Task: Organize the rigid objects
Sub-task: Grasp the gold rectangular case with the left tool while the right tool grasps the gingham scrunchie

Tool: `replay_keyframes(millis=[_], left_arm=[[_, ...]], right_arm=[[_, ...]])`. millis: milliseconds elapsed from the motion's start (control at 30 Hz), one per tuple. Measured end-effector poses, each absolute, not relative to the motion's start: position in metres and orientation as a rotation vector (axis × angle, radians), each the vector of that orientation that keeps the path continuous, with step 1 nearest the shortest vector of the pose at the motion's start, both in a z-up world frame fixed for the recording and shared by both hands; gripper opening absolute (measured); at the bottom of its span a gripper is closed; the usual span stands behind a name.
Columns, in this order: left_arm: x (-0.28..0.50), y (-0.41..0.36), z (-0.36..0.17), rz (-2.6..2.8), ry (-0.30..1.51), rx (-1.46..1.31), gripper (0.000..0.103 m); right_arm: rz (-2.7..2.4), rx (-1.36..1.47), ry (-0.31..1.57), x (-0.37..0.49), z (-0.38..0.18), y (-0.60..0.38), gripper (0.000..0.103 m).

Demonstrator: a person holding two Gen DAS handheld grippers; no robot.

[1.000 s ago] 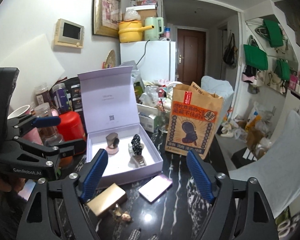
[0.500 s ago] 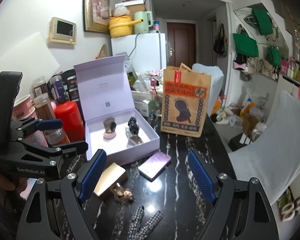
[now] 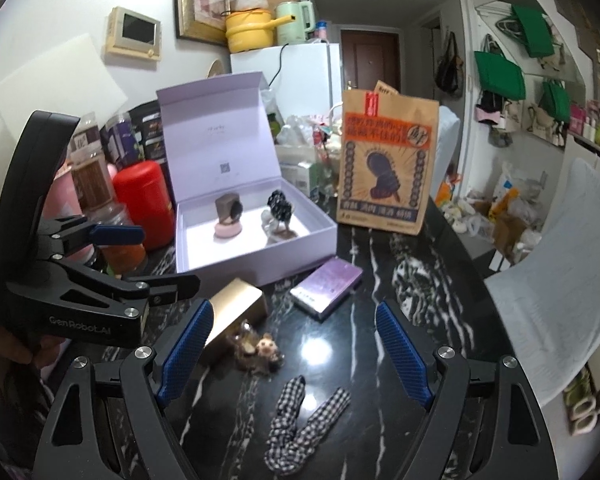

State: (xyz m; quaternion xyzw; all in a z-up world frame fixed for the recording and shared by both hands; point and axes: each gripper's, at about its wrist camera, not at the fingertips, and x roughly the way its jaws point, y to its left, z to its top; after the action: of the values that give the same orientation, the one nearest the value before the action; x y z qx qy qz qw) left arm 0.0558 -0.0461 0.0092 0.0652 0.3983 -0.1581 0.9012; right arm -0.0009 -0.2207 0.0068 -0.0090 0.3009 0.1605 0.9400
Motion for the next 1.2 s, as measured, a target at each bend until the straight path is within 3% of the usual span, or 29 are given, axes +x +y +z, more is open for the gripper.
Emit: replay_keyframes(millis=[733,1200], left_arm=[[0.072,-0.041,-0.063,-0.34,0.984,0.133,0.096],[0.089,-0.035,-0.087,-0.394,1.067,0.037,0.058]], right_arm=[[0.357,0.012,0.778,0.013,-0.063,-0.213,0.084],[0.261,0.031,0.889,0.012,-0.095,-0.22,0.084]])
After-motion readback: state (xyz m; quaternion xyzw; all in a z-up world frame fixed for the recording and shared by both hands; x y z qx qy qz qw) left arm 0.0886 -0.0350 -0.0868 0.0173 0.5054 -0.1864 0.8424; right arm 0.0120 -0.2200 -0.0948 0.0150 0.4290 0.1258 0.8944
